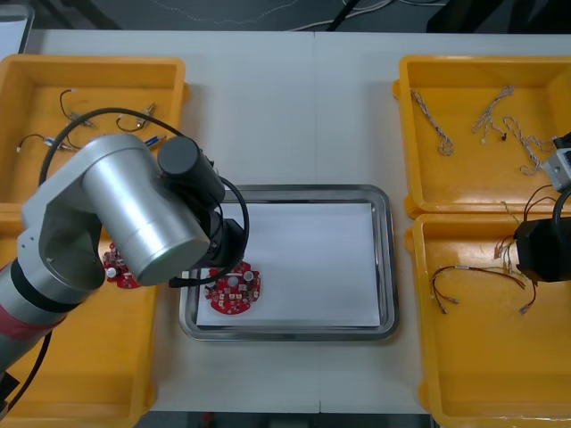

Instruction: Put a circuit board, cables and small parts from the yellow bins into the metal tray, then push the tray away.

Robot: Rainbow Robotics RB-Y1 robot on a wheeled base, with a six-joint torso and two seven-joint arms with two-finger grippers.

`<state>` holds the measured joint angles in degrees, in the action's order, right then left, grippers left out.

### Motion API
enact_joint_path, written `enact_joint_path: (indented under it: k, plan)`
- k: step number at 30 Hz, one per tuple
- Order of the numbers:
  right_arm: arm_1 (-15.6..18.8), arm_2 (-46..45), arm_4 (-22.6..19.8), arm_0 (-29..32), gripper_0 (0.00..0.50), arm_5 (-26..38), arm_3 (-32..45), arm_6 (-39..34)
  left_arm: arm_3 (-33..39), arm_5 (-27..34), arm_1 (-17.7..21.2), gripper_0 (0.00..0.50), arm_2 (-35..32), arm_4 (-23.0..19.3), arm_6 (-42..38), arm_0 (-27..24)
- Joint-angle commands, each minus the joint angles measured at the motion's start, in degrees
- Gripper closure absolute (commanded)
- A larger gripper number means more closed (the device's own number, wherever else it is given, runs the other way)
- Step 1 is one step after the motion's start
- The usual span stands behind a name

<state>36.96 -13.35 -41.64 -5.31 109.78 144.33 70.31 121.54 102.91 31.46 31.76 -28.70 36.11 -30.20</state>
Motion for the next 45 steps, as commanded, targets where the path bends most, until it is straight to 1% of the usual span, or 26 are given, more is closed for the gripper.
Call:
enact_joint_path:
  k: [1, 3, 4, 7, 11, 16, 21, 27, 31, 35, 37, 41, 45]
  plan:
    - [1.97, 1.22, -3.01, -2.6, 0.5, 0.22, 1.83, 1.06, 3.88, 4.67, 1.85, 0.0, -7.77, -5.4, 3.18, -1.44]
    - [1.97, 3.24, -3.19, -4.27, 0.5, 0.22, 1.83, 1.59, 4.84, 6.78, 2.29, 0.0, -11.46, -7.51, 4.93, -1.61]
    - [2.06, 3.95, -2.92, -4.71, 0.5, 0.22, 1.83, 1.68, 5.02, 7.09, 2.47, 0.0, -12.16, -7.95, 5.37, -1.61]
    - [1.97, 9.48, -1.25, -7.7, 0.5, 0.22, 1.83, 2.12, 5.19, 7.09, 3.52, 0.0, -17.17, -10.67, 8.27, -1.88]
    - [1.97, 15.37, 0.33, -10.34, 0.5, 0.22, 1.74, 2.82, 5.02, 7.09, 4.93, 0.0, -21.66, -13.05, 11.61, -1.79]
    - [1.97, 24.34, 1.91, -14.29, 0.5, 0.22, 0.86, 4.14, 5.02, 7.09, 6.77, 0.0, -25.79, -13.66, 13.28, -1.79]
    - [1.97, 30.93, 2.61, -17.1, 0.5, 0.22, -0.81, 5.81, 3.35, 7.09, 8.71, 0.0, -27.54, -13.66, 14.25, -1.79]
    - [1.97, 37.08, 3.58, -20.27, 0.5, -1.5, -2.92, 13.54, -2.01, 7.09, 10.82, 0.0, -31.15, -13.57, 16.45, -1.79]
    - [1.89, 41.39, 4.9, -22.29, 0.5, -2.64, -4.15, 18.99, -6.93, 7.09, 11.96, 0.0, -33.17, -12.69, 20.05, -1.79]
    - [1.27, 44.55, 5.25, -24.13, 0.5, -3.87, -5.73, 22.77, -10.8, 7.09, 12.05, 0.0, -34.14, -10.59, 21.02, -1.88]
    - [0.57, 46.92, 5.6, -25.45, 0.5, -4.66, -7.14, 24.97, -13.44, 5.9, 11.96, 0.0, -34.4, -8.65, 21.28, -2.14]
    - [-1.01, 50.44, 5.95, -27.39, 0.5, -6.07, -10.56, 28.75, -18.89, 3.71, 11.96, 0.0, -34.4, -6.37, 21.72, -3.81]
    - [-2.77, 52.73, 5.95, -28.53, 0.5, -7.3, -14.17, 30.94, -21.96, 3.62, 11.96, 0.0, -35.37, -4.35, 21.19, -5.3]
